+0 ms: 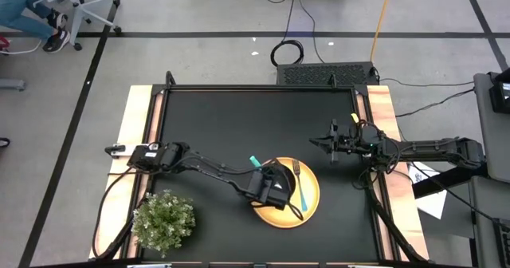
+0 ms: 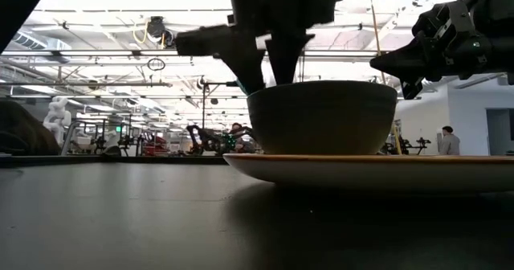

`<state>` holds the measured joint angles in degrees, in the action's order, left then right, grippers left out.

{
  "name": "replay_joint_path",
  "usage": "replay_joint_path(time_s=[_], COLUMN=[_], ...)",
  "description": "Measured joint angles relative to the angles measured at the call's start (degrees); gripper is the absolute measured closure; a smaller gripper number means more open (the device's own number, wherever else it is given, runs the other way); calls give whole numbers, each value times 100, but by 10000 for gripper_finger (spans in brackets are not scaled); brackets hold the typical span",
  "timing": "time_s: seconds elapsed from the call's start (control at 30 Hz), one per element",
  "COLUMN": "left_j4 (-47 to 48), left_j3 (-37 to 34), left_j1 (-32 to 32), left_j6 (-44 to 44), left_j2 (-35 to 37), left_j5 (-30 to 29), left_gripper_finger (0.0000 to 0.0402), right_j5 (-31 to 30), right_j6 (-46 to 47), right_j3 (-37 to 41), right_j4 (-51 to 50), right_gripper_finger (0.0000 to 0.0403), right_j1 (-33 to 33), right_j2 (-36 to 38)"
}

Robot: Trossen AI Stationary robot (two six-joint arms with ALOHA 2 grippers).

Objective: Set table place
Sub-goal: Return to Home Position

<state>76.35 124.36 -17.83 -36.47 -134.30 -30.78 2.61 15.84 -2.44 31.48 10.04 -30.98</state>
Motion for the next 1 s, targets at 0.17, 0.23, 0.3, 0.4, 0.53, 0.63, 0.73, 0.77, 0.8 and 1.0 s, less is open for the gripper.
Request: replay_joint_path(time_s=[0.17, 0.23, 0.3, 0.4, 0.53, 0.63, 0.73, 0.77, 0.8, 1.0], left_j4=[282, 453, 565, 728, 1357, 1356, 1373, 1374, 1371, 1249], left_j3=[413, 671, 939, 1023, 1010, 1010, 1005, 1005, 1005, 1005], left_j1=[-60, -67, -67, -37, 114, 307, 507, 562, 610, 918], left_j6=[295, 465, 624, 789, 1088, 1473, 1584, 1606, 1642, 1549], left_j2=[62, 98, 115, 219, 356, 465, 647, 711, 768, 1103], left_j5=[64, 296, 562, 718, 614, 592, 1099, 1237, 1312, 1579], left_gripper_finger=[222, 222, 222, 222, 222, 222, 224, 230, 239, 355], right_j5=[0, 0, 0, 0, 35, 39, 42, 42, 42, 43], right_j6=[0, 0, 0, 20, 86, 149, 149, 149, 149, 138], right_j3=[-1, 0, 0, 0, 0, -2, 0, 0, 0, -1], right_j4=[0, 4, -2, -5, -1, -2, -9, -24, -21, -44], right_gripper_finger=[403, 403, 403, 403, 403, 403, 403, 403, 403, 403], right_j1=[0, 0, 0, 0, 0, 0, 0, -2, 0, 0], right_j2=[2, 2, 1, 2, -2, -4, -4, -4, -12, -42])
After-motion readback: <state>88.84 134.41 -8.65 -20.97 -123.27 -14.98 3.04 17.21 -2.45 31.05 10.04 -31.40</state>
